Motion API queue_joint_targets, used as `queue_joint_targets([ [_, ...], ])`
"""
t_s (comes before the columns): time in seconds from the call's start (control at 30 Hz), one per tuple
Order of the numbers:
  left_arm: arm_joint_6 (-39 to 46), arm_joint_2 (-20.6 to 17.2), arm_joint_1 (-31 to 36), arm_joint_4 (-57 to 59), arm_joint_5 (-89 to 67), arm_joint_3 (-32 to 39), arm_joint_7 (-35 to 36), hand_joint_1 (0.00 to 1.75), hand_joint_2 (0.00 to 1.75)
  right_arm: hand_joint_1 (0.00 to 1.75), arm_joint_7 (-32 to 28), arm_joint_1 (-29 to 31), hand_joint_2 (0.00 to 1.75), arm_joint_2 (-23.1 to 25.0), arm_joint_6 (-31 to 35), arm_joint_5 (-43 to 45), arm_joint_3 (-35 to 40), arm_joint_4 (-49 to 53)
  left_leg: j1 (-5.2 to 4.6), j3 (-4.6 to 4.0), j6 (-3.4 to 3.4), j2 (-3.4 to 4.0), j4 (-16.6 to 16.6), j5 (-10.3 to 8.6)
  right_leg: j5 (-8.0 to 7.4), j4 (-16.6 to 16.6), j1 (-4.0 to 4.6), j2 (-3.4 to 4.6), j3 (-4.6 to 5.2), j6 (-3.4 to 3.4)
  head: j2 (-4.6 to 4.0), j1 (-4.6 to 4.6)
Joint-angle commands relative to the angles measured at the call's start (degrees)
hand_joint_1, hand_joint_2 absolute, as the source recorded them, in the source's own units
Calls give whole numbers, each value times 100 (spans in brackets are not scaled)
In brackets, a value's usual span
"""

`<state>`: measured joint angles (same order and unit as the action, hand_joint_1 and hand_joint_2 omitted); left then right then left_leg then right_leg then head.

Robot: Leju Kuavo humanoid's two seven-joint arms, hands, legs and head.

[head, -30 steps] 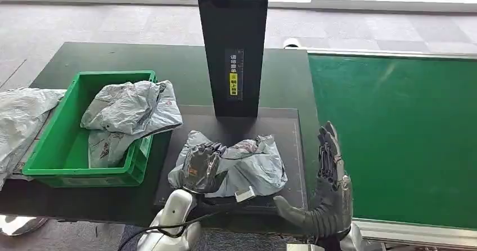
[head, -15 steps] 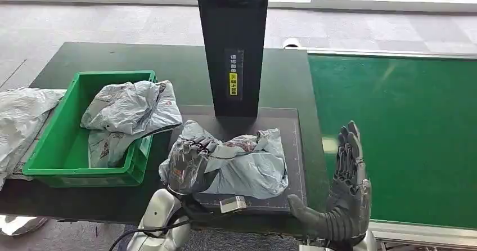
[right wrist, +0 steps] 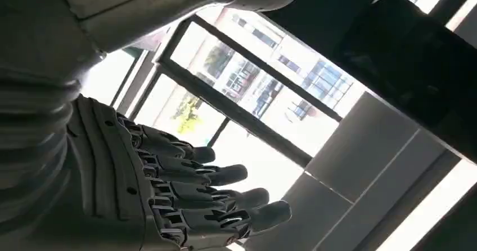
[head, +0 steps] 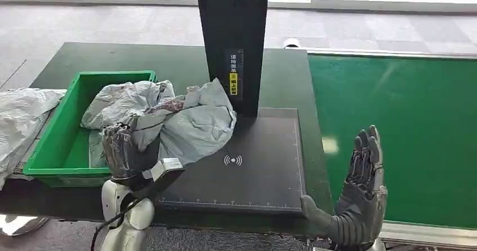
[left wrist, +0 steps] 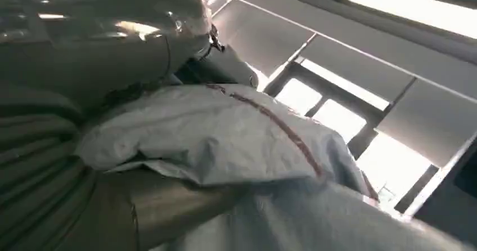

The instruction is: Moved the parcel from conveyor to table for the left to box.

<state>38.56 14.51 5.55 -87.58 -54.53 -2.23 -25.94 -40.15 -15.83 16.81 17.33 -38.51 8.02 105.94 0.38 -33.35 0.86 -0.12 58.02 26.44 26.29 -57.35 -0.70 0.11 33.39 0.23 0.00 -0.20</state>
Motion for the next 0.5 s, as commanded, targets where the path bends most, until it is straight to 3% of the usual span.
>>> queue_joint_targets([
  [0.03, 20, -134, 337, 137, 16, 403, -19, 175, 175, 0, 15, 57, 175, -162, -6, 28, -188, -137, 4, 2, -1, 0, -3, -1, -2, 7, 5, -1, -5, -1, 0, 0],
  [0.33, -995, -962, 2425, 2470, 1170, 2010, 374, 175, 175, 0, 15, 176, 175, -393, 89, 241, 72, -448, 8, 13, 5, -5, -18, -14, -13, 18, 9, -5, -16, -9, 0, 0],
  [0.5, -860, -1285, 3493, 3785, 984, 2591, 660, 175, 175, 0, 15, 267, 175, -362, 27, 246, 83, -602, 6, 2, 17, -7, -9, -24, -16, 3, 17, -7, -3, -15, 0, 0],
])
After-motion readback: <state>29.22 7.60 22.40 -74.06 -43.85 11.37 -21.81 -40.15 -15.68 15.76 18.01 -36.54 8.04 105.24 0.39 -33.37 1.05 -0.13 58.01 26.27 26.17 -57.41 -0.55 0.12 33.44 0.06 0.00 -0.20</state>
